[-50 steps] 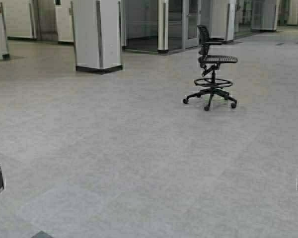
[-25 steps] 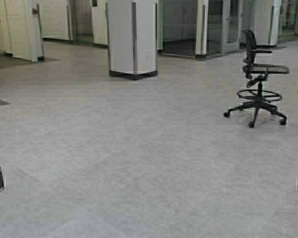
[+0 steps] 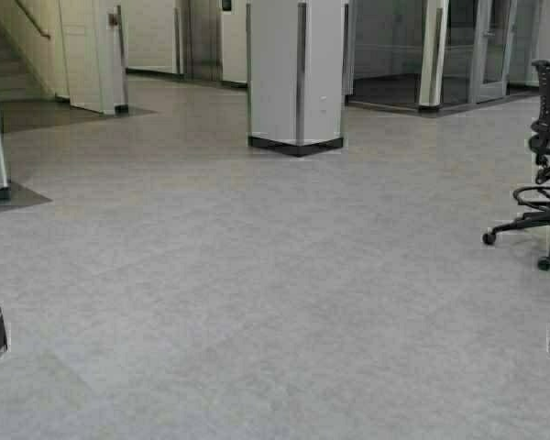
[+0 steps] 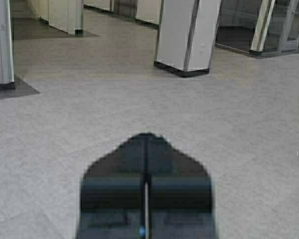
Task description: Navigate to elevator, push the call button, then enter the elevator
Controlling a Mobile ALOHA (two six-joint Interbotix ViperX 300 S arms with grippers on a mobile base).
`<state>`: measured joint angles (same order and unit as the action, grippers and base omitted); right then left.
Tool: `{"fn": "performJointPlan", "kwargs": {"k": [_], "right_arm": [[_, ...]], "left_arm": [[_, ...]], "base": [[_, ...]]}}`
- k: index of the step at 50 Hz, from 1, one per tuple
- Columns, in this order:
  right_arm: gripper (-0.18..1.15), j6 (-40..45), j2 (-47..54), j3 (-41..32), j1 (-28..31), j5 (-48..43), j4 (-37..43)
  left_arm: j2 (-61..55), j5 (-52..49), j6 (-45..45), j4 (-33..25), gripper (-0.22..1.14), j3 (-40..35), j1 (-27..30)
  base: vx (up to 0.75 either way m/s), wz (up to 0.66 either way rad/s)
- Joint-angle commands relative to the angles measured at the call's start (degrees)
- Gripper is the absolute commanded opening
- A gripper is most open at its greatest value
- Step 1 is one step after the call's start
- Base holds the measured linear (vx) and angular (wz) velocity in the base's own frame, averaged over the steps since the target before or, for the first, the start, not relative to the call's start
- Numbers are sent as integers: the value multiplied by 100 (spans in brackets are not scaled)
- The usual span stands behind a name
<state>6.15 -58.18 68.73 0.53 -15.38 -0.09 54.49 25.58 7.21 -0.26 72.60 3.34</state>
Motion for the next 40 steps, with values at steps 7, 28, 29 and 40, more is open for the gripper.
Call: {"fn": "performJointPlan", "kwargs": {"k": [7,28,29,40], "right_arm": [[5,18,53,-105,0,-26,-9],[5,18,62,-79,0,-18,-9],[5,18,70,-79,0,-26,-9],[5,62,35,-97,0,-18,-9]], "left_arm": [[-123,35,26,-9,2,-53,0],[-149,53,18,-9,2,-70,0],[-141,44,26,-9,2,-62,0],[-18,53,26,-9,2,-70,0]], "base": [[82,7],[79,17],[82,11],[79,6]]}}
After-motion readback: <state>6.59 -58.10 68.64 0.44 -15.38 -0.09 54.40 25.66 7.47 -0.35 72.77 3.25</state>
